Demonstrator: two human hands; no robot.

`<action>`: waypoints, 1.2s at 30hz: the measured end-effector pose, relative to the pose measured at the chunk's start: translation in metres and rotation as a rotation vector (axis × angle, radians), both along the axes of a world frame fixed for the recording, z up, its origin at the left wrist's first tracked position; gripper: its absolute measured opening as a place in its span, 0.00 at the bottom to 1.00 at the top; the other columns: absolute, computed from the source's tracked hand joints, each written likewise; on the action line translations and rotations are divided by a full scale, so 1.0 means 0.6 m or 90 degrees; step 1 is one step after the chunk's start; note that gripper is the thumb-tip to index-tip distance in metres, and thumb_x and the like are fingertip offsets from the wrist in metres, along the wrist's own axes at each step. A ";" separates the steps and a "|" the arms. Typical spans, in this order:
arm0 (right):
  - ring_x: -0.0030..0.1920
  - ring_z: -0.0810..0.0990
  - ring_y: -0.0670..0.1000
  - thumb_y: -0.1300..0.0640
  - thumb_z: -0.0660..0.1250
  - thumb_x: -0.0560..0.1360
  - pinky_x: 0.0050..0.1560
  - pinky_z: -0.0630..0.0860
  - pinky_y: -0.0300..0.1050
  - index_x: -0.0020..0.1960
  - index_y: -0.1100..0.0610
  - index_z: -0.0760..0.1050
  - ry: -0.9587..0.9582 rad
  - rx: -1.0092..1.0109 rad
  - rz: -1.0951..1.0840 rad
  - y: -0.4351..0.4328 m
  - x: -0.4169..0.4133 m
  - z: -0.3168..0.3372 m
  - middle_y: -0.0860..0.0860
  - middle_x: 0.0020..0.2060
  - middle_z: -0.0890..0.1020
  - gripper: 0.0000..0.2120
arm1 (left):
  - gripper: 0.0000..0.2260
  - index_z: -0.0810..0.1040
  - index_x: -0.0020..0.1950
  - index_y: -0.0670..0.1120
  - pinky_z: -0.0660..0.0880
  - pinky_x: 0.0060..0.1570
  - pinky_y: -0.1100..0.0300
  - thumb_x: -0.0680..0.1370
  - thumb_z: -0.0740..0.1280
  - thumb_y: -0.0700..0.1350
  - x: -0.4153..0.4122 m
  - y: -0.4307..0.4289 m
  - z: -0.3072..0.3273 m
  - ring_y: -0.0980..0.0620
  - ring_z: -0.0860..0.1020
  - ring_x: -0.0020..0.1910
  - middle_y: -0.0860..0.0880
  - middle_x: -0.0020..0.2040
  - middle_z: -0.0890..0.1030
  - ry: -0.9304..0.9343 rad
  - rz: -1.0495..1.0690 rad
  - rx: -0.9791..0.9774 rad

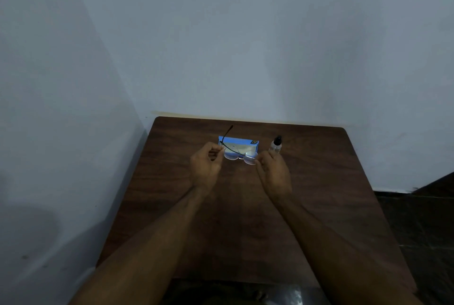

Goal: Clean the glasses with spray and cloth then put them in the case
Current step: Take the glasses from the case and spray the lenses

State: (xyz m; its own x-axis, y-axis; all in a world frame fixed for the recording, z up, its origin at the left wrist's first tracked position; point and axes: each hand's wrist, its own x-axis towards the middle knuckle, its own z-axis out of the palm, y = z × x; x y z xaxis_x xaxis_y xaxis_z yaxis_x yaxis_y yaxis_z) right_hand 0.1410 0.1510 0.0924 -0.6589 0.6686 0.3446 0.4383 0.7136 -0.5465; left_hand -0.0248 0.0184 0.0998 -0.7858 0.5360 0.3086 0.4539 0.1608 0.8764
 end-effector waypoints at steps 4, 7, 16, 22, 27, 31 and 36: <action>0.44 0.72 0.42 0.60 0.69 0.82 0.39 0.65 0.37 0.48 0.54 0.77 0.056 -0.028 -0.038 -0.004 -0.006 0.016 0.46 0.46 0.78 0.04 | 0.02 0.84 0.48 0.45 0.83 0.48 0.60 0.78 0.75 0.39 -0.011 0.002 0.022 0.58 0.84 0.43 0.54 0.44 0.86 -0.029 -0.009 0.028; 0.44 0.78 0.45 0.59 0.68 0.82 0.39 0.72 0.37 0.47 0.54 0.77 0.106 -0.085 -0.062 -0.011 -0.012 0.027 0.47 0.44 0.81 0.05 | 0.01 0.85 0.49 0.46 0.85 0.46 0.52 0.78 0.75 0.41 -0.026 0.001 0.033 0.56 0.86 0.45 0.53 0.45 0.87 -0.045 -0.021 0.034; 0.38 0.81 0.49 0.56 0.69 0.80 0.36 0.81 0.51 0.41 0.49 0.76 0.262 -0.308 -0.148 -0.014 -0.037 0.075 0.50 0.36 0.83 0.09 | 0.03 0.84 0.52 0.43 0.85 0.36 0.50 0.79 0.75 0.39 -0.045 -0.004 0.070 0.46 0.87 0.42 0.46 0.44 0.87 -0.206 -0.048 0.061; 0.33 0.79 0.49 0.57 0.69 0.77 0.36 0.78 0.52 0.37 0.57 0.78 0.252 -0.302 -0.144 -0.011 -0.039 0.135 0.52 0.30 0.81 0.10 | 0.06 0.81 0.55 0.38 0.76 0.24 0.59 0.80 0.69 0.31 -0.048 -0.013 0.106 0.53 0.80 0.30 0.39 0.42 0.86 -0.270 -0.117 0.089; 0.32 0.79 0.51 0.54 0.68 0.74 0.38 0.78 0.52 0.34 0.64 0.79 0.218 -0.303 -0.211 0.003 -0.040 0.186 0.59 0.31 0.83 0.15 | 0.07 0.87 0.55 0.40 0.80 0.30 0.61 0.82 0.70 0.38 -0.045 -0.018 0.129 0.53 0.81 0.38 0.43 0.46 0.86 -0.468 -0.219 0.127; 0.28 0.76 0.59 0.51 0.66 0.72 0.34 0.79 0.55 0.34 0.69 0.77 0.212 -0.314 -0.239 0.024 -0.033 0.207 0.63 0.28 0.80 0.21 | 0.08 0.86 0.58 0.40 0.84 0.40 0.59 0.81 0.71 0.40 -0.036 -0.023 0.139 0.51 0.85 0.45 0.42 0.52 0.88 -0.518 -0.288 0.156; 0.26 0.72 0.54 0.51 0.67 0.68 0.33 0.71 0.52 0.26 0.61 0.73 0.218 -0.392 -0.283 0.041 -0.024 0.215 0.54 0.23 0.73 0.17 | 0.10 0.86 0.59 0.41 0.85 0.43 0.59 0.79 0.74 0.40 -0.017 -0.020 0.146 0.47 0.88 0.49 0.40 0.53 0.88 -0.449 -0.303 0.138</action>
